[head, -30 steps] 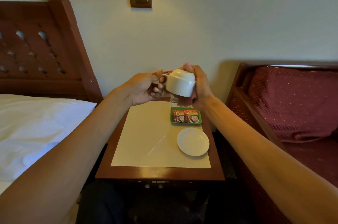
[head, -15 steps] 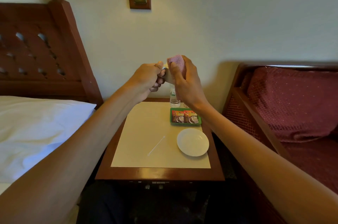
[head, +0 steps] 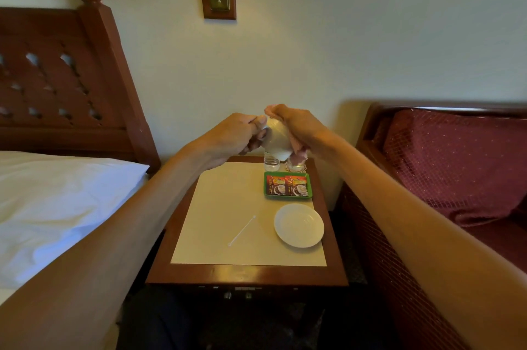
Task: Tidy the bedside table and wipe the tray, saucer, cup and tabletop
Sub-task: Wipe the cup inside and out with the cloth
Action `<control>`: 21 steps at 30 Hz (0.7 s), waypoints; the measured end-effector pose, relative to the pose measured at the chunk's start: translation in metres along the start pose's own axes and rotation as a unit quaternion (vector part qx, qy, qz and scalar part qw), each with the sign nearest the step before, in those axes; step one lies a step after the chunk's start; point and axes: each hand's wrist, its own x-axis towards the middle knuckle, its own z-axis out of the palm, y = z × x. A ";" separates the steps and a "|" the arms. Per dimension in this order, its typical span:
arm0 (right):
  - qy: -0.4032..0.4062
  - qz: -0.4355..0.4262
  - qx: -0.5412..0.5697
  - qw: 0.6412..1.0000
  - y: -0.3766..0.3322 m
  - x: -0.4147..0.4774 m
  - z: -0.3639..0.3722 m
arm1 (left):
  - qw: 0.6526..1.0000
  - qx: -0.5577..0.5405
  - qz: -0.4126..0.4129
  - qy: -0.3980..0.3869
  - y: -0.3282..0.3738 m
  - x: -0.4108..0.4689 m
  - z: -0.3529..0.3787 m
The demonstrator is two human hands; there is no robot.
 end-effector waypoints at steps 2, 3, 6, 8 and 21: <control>-0.016 0.033 0.007 0.999 -0.002 0.000 -0.002 | 1.000 0.012 0.014 -0.005 -0.001 0.000 0.001; 0.014 0.007 -0.007 1.000 -0.002 -0.004 0.002 | 1.000 0.008 0.014 0.005 0.000 0.002 -0.001; 0.160 -0.214 -0.028 0.963 0.009 -0.024 0.023 | 0.997 -0.064 -0.019 0.030 0.001 0.008 -0.009; 0.182 -0.320 -0.059 0.928 0.026 -0.034 0.031 | 0.996 -0.082 -0.025 0.028 -0.001 0.008 -0.010; 0.224 -0.219 -0.114 0.943 0.016 -0.028 0.031 | 0.999 0.026 0.041 0.018 -0.001 0.003 0.008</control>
